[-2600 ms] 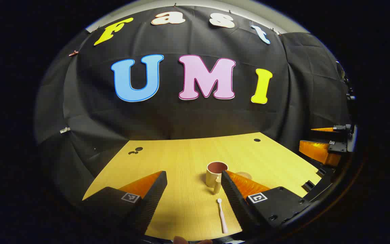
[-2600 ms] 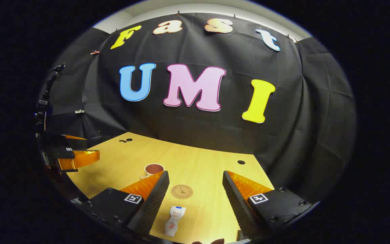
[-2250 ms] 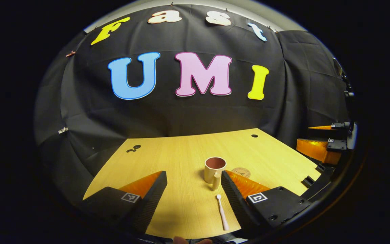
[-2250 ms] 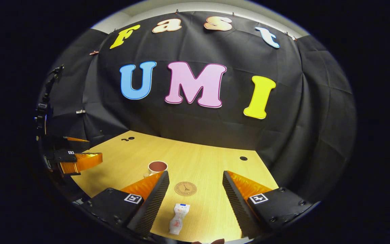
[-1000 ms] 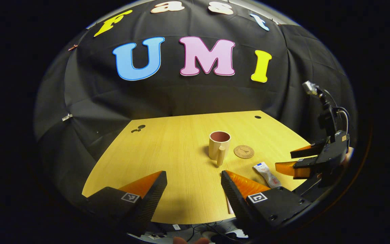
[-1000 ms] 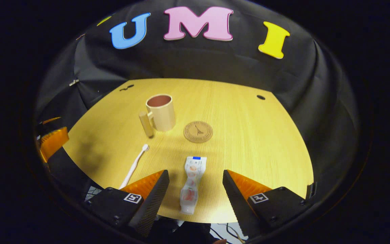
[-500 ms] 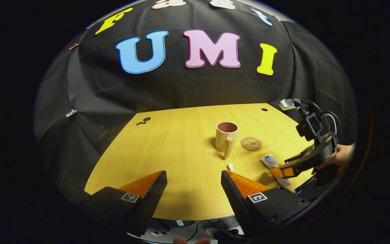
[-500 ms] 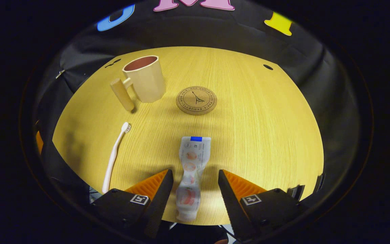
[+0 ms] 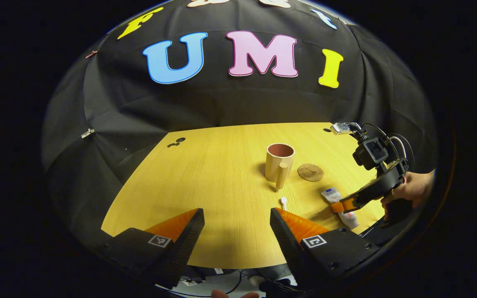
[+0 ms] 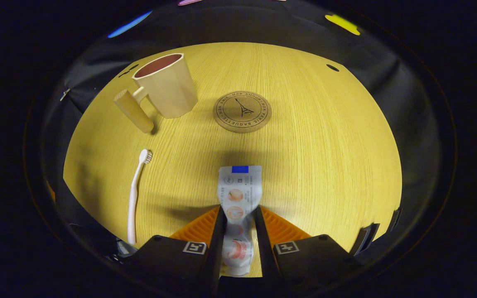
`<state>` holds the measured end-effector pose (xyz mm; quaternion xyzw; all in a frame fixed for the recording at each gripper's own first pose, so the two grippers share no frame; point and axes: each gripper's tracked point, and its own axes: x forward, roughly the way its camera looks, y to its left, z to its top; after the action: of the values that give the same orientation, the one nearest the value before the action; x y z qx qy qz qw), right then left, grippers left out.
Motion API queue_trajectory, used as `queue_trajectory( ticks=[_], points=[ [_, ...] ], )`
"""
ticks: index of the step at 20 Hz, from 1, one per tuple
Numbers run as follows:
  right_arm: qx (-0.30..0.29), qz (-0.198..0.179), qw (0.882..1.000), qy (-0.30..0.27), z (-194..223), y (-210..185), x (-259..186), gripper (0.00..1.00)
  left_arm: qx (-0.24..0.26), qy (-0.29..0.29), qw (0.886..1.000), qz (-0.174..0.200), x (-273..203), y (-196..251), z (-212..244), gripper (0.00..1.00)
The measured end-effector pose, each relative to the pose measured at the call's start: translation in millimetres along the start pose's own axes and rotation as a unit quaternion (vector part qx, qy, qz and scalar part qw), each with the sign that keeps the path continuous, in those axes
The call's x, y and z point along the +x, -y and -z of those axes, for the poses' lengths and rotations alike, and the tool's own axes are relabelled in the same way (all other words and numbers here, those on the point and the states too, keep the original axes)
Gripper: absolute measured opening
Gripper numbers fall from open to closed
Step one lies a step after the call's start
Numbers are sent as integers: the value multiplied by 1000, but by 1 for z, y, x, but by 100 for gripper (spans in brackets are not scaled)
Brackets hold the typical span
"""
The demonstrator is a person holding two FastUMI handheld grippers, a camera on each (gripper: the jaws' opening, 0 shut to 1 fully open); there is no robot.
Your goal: Put the toothbrush and toothpaste on the desktop into the cup, then pick up the cup and place it on the coaster on the desktop.
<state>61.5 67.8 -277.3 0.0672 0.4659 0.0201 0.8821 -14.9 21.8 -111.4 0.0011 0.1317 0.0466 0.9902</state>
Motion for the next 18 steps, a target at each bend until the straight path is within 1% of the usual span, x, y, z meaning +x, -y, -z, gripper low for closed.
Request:
queue_trajectory(
  ticks=[2,3,5,6,7,9,12,14,15,16,18],
  points=[
    [-8,-14,1000,6,-3,2,-3,37,-3,-4,1000,1,3,5,0,98],
    [-8,-23,1000,12,-3,2,-3,36,-5,-6,1000,4,5,9,0,98],
    [0,-43,999,25,-5,4,-6,28,-3,-14,1000,15,9,20,1,95],
    [6,-55,998,32,-6,4,-8,28,-2,-20,1000,23,11,26,3,93],
    [12,-64,997,40,-6,6,-10,27,-1,-29,999,36,14,36,5,87],
    [20,-84,994,70,-11,10,-21,28,-4,-47,997,54,19,51,11,79],
    [6,-101,988,116,-21,23,-44,27,-6,-69,996,63,32,67,19,78],
    [10,-117,983,141,-28,29,-63,27,-2,-87,994,63,45,77,25,78],
    [18,-125,980,151,-32,33,-72,27,2,-96,993,64,53,83,28,74],
    [26,-130,978,160,-35,38,-79,27,6,-106,992,65,58,87,33,78],
    [43,-136,975,171,-42,49,-94,27,16,-127,990,64,73,97,44,78]
  ],
)
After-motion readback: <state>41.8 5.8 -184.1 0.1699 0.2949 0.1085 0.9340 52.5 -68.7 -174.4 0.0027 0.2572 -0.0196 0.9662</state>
